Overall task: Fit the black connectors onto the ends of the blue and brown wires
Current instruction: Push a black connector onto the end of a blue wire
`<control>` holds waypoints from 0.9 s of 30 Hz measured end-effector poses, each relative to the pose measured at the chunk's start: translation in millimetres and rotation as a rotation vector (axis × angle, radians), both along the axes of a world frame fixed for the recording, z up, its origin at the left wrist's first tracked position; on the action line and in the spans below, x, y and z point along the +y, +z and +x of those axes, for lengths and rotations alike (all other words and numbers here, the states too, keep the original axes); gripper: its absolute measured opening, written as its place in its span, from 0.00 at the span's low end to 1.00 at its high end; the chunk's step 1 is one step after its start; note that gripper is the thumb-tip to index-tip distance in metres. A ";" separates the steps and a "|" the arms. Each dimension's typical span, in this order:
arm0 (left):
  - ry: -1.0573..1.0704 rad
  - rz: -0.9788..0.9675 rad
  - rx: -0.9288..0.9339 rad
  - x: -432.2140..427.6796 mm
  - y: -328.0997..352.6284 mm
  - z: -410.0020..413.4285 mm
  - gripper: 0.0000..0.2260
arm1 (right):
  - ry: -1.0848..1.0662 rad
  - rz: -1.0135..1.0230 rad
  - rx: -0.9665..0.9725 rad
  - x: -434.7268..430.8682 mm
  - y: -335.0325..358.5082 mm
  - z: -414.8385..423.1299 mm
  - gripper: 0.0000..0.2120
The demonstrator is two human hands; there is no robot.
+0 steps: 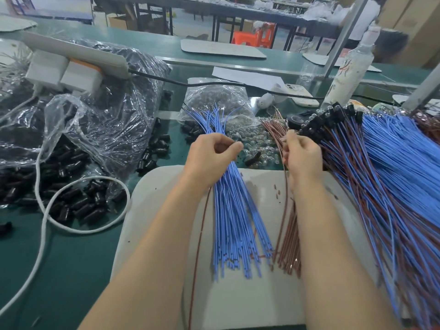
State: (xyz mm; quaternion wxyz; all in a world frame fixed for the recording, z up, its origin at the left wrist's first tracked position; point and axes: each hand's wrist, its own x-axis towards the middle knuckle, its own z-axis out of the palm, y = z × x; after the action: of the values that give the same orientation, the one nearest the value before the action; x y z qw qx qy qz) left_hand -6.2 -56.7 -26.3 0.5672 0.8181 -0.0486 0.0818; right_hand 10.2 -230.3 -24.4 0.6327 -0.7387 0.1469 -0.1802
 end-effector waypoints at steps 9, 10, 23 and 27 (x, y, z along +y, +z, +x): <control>0.354 -0.166 -0.066 10.0 -4.5 8.6 0.06 | 0.116 -0.787 0.051 46.8 -2.7 14.0 0.08; 0.354 -0.154 -0.080 9.3 -4.5 8.5 0.06 | 0.098 -0.867 0.079 49.2 -3.0 17.4 0.09; 0.253 -0.124 -0.123 3.5 -7.2 7.3 0.08 | 0.118 -1.147 0.272 77.3 -7.9 53.2 0.15; 0.226 -0.141 -0.123 2.7 -8.3 7.4 0.08 | 0.097 -1.108 0.215 72.8 -6.6 50.6 0.12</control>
State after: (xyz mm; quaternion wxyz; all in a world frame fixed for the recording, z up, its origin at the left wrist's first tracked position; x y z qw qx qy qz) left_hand 1.2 -54.0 -34.6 0.6066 0.7698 0.0152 0.1982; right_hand 60.8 -157.5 -31.0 0.1396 -0.9805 0.0598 -0.1248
